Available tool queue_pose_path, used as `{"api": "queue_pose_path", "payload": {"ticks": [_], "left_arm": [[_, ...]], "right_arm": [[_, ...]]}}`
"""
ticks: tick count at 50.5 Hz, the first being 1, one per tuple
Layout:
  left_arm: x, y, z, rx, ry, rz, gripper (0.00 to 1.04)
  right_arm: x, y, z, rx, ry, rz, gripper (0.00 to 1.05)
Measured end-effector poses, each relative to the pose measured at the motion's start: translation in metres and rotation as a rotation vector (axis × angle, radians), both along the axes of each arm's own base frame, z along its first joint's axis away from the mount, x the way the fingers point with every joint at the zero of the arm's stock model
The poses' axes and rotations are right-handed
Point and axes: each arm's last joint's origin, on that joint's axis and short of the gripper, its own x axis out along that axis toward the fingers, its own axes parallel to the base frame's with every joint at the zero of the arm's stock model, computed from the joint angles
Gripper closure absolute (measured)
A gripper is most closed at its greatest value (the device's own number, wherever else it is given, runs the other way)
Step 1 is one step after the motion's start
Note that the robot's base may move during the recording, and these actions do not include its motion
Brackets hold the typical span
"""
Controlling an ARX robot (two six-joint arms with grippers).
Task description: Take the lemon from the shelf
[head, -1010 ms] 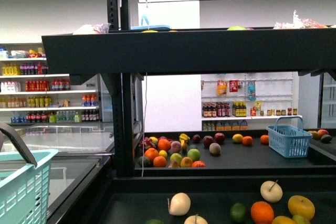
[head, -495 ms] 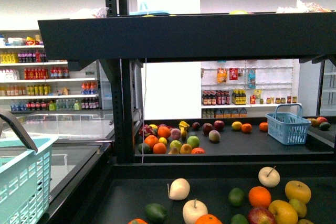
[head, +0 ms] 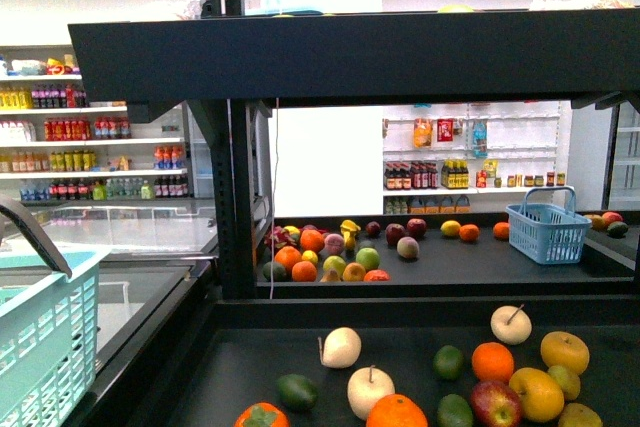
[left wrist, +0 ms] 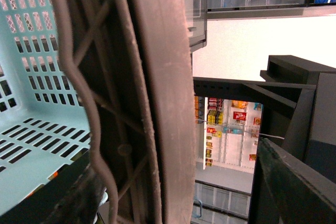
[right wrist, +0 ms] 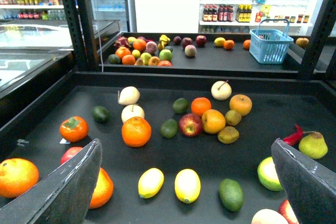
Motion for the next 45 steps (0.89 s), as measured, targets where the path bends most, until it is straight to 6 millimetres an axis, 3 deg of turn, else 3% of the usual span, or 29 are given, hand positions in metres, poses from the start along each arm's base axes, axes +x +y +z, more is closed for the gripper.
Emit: {"api": "queue_pose_path", "payload": {"ticks": [17,25,33,38,45], "left_arm": [[0.0,0.0,-0.002,0.011,0.021,0.005,0.84],[-0.003,-0.007,0.007,0.123,0.016,-0.041,0.88],[-0.032,-0.032,0.038,0.433,-0.033,-0.23,0.9],[-0.052,-0.064,0.045,0.571,-0.099,-0.436,0.93],[-0.075,-0.116,0.031,0.697,-0.1,-0.747,0.96]], "right_arm": [[0.0,0.0,0.0,0.0,0.0,0.0,0.08],[0.0,0.0,0.0,0.0,0.0,0.0,0.08],[0.0,0.0,0.0,0.0,0.0,0.0,0.08],[0.0,0.0,0.0,0.0,0.0,0.0,0.08],[0.0,0.0,0.0,0.0,0.0,0.0,0.08]]}}
